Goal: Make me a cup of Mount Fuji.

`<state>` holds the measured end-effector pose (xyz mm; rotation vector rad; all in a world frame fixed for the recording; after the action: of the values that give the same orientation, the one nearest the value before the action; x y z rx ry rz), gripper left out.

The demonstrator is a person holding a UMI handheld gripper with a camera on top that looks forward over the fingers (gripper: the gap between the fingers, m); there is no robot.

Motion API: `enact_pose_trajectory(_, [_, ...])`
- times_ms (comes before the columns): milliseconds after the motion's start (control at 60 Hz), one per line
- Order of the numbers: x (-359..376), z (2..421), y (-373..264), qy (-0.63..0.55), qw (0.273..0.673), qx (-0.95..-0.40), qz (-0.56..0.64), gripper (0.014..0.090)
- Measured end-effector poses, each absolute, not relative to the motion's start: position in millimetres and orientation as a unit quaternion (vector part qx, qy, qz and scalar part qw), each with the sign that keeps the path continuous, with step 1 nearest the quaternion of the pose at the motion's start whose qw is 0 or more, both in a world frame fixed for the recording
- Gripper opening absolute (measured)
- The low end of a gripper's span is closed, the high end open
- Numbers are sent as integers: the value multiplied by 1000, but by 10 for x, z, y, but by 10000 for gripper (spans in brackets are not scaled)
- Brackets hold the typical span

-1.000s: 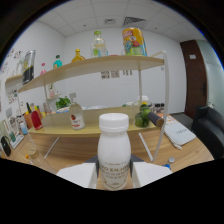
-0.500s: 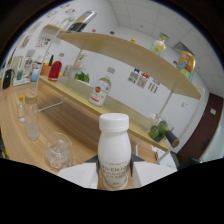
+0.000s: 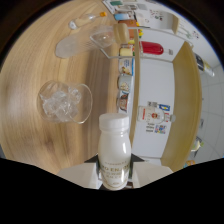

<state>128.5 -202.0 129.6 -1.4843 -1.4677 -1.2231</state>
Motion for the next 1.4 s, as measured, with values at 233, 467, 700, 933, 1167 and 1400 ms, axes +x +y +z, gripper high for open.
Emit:
enact_pose_trajectory(233, [1211, 1261, -2003, -629, 294, -498, -520, 475])
enact_pose_trajectory(467, [1133, 1340, -2020, -622, 310, -505, -511, 473])
enact_pose_trajectory(700, [821, 1790, -2216, -483, 501, -640, -327, 478])
enact_pose_trajectory(933, [813, 2249, -2278, -232, 639, -728, -83, 479])
enact_pose_trajectory(1167, [1179, 1559, -2097, -61, 619, -783, 6, 478])
enact_pose_trajectory(1400, [1344, 771, -1970, -28, 568, -822, 27, 476])
